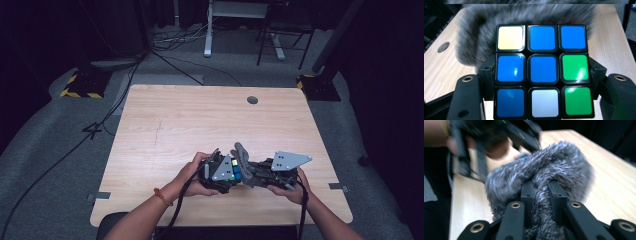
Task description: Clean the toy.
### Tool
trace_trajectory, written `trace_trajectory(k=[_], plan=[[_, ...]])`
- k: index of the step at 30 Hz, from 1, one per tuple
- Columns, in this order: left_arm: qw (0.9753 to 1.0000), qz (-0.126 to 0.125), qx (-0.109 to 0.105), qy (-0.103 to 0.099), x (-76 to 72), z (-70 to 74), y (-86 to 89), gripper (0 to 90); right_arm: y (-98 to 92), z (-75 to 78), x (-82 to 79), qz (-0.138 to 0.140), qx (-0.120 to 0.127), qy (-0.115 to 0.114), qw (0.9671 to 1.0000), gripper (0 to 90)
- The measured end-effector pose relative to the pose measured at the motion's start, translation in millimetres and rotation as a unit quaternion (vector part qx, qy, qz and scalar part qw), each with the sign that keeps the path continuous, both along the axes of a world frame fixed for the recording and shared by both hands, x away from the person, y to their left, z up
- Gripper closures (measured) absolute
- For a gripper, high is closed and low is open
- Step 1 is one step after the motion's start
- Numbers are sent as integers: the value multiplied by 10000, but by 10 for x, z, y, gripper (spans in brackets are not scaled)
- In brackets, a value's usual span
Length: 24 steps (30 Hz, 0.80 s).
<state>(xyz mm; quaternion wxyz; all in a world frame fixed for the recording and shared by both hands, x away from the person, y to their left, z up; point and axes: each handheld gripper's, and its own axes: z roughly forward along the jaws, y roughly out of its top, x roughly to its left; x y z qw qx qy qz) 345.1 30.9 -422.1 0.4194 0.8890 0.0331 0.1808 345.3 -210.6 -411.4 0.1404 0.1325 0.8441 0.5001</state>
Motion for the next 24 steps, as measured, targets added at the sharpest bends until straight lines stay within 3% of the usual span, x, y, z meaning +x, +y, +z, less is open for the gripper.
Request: trace_trajectory(k=[3, 7, 14, 16, 18, 24], plan=[[10000, -24, -73, -46, -6, 38, 33, 332, -8, -93, 65, -94, -223, 114, 9996, 771], [9999, 0, -107, 4, 6, 26, 35, 332, -12, -84, 46, 17, -180, 89, 9998, 771], [9997, 19, -99, 201, 22, -22, -12, 331, 13, 60, -94, 203, 234, -273, 9991, 771], [9996, 4, -104, 246, 27, -28, -24, 332, 18, 68, -99, 126, 231, -391, 9989, 772], [9996, -32, -134, 230, 5, -24, -32, 332, 21, 58, -81, -59, 37, -459, 9989, 772], [9994, -37, -321, 97, -17, 66, 30, 333, -70, -92, 75, -307, -270, -68, 9991, 774]])
